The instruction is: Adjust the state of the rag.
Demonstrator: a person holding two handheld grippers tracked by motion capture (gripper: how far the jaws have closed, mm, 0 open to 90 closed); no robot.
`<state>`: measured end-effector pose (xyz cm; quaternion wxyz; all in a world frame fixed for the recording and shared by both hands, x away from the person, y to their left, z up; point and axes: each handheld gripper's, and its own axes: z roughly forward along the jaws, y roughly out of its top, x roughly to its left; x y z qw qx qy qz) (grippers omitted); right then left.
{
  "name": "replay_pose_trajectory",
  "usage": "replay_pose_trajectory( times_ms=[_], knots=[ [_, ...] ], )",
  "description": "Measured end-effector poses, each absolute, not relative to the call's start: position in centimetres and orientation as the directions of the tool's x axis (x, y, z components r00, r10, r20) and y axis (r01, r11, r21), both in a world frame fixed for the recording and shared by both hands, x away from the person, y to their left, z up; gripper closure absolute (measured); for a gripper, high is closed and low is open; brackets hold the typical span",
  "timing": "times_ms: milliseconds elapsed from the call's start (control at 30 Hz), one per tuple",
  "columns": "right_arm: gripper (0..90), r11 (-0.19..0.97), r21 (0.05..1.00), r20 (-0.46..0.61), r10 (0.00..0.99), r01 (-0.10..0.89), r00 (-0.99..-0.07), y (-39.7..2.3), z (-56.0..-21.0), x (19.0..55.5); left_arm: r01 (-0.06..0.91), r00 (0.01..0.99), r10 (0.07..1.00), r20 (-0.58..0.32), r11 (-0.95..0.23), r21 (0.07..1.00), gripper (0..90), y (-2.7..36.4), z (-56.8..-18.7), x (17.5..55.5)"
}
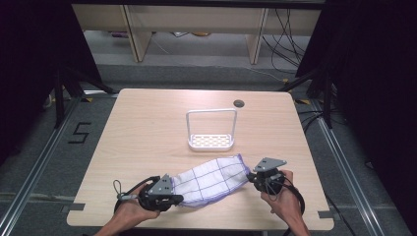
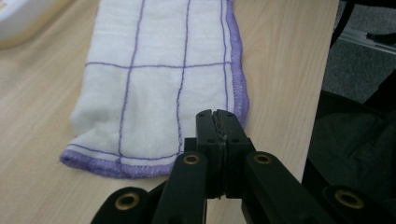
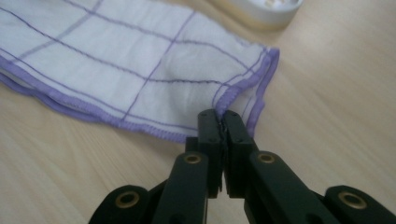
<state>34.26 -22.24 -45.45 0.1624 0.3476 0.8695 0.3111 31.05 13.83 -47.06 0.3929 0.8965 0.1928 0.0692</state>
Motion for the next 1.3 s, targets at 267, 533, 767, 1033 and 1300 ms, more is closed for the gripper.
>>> replay_pose_trajectory(
  times_ms=[267, 533, 767, 1033, 1300],
  knots=[
    [88.5, 0.532, 0.743, -0.080, 0.673, 0.407, -0.735, -22.7, -39.9, 33.8, 0.291, 0.918, 0.390, -0.069, -0.547, 0.785, 88.5, 15.5, -44.3, 31.0],
    [88.5, 0.503, 0.746, -0.035, 0.684, 0.436, -0.729, -22.5, -39.5, 33.1, 0.324, 0.916, 0.387, -0.110, -0.549, 0.770, 88.4, 15.8, -45.1, 31.5],
    [88.5, 0.471, 0.763, -0.015, 0.697, 0.443, -0.717, -22.5, -38.9, 33.0, 0.290, 0.923, 0.377, -0.081, -0.540, 0.790, 88.5, 16.1, -42.4, 31.3],
    [88.5, 0.447, 0.809, -0.031, 0.681, 0.382, -0.731, -22.7, -36.0, 30.0, 0.274, 0.930, 0.354, -0.094, -0.502, 0.821, 88.5, 17.2, -39.9, 30.7],
    [88.4, 0.419, 0.798, 0.022, 0.698, 0.433, -0.715, -23.6, -38.0, 30.5, 0.350, 0.918, 0.350, -0.185, -0.497, 0.794, 88.3, 16.4, -41.4, 32.3]
  ],
)
